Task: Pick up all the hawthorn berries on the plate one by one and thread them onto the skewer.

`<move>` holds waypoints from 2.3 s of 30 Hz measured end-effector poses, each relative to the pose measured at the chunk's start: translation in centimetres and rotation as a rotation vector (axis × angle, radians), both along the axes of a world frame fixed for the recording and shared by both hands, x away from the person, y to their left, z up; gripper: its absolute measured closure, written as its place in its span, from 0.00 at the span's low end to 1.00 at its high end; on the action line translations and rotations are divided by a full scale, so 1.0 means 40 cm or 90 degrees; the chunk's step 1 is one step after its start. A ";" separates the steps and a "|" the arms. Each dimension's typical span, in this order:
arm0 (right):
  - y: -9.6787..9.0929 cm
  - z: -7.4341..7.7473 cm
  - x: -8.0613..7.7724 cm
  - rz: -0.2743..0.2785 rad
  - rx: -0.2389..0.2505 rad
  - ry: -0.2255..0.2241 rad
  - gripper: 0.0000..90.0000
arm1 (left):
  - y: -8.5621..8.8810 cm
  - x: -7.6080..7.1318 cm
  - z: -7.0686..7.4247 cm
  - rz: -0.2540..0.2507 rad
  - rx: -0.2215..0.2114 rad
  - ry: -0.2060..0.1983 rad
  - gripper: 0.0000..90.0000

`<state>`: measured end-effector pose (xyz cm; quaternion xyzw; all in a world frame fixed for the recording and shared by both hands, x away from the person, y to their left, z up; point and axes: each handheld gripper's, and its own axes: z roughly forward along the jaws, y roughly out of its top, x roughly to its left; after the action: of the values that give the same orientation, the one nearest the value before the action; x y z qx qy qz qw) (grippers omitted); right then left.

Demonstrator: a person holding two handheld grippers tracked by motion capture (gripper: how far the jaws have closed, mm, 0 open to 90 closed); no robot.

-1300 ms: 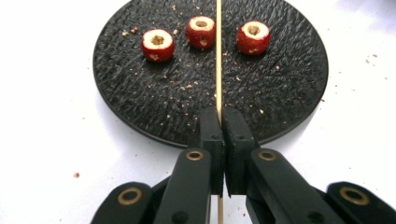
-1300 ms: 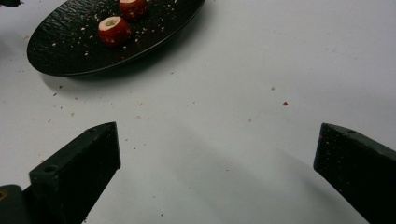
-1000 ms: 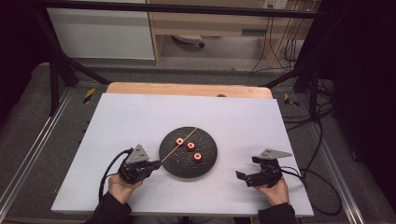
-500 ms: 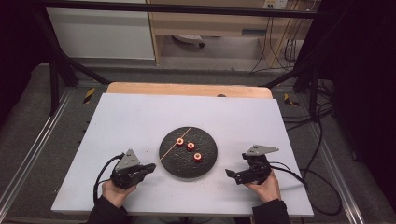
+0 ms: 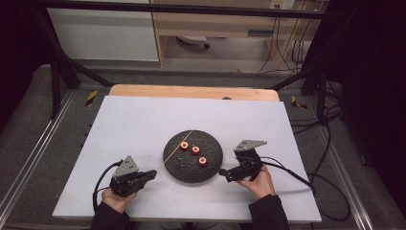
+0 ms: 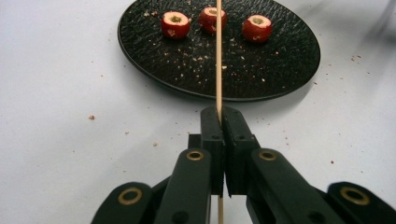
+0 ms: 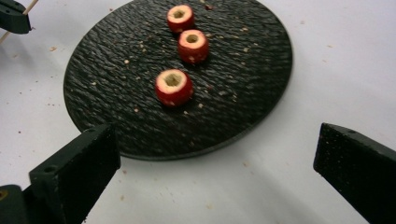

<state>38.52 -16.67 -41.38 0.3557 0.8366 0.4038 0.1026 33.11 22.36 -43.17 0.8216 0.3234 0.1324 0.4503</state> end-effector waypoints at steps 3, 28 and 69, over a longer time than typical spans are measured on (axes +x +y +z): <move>0.029 0.005 0.015 0.013 -0.013 0.010 0.01 | 0.001 -0.001 -0.001 0.001 0.000 0.000 0.98; 0.193 0.003 0.108 0.053 -0.102 0.108 0.31 | 0.003 -0.001 -0.006 0.007 0.006 -0.004 0.98; 0.203 0.004 0.123 0.045 -0.083 0.165 0.68 | 0.000 -0.004 -0.009 0.010 0.008 -0.005 0.98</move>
<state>43.43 -8.55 -41.22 0.3681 0.8791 0.3027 0.0021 32.96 22.35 -43.54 0.8212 0.3273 0.1413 0.4456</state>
